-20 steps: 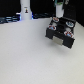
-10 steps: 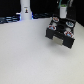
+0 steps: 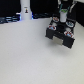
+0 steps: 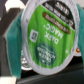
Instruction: Open the kcup holder, insert the kcup into the holder, and close the kcup holder
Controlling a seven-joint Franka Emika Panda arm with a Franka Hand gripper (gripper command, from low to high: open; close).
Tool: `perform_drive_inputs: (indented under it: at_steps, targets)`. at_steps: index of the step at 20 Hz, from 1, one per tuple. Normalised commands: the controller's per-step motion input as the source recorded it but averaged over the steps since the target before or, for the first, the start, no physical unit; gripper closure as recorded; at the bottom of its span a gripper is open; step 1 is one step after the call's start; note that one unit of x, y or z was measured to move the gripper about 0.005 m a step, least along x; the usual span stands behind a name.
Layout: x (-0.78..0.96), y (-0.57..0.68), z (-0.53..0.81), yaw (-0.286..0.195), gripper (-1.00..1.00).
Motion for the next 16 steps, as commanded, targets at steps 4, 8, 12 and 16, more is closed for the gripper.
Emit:
perform_drive_inputs:
  at_steps: [4,8,12,16]
  targets:
    - [0.04,-0.03,-0.19,-0.003,1.00]
    - [0.14,0.00,-0.11,-0.011,1.00]
    - [0.18,0.02,-0.07,-0.027,1.00]
    - [0.10,0.00,-0.20,-0.025,1.00]
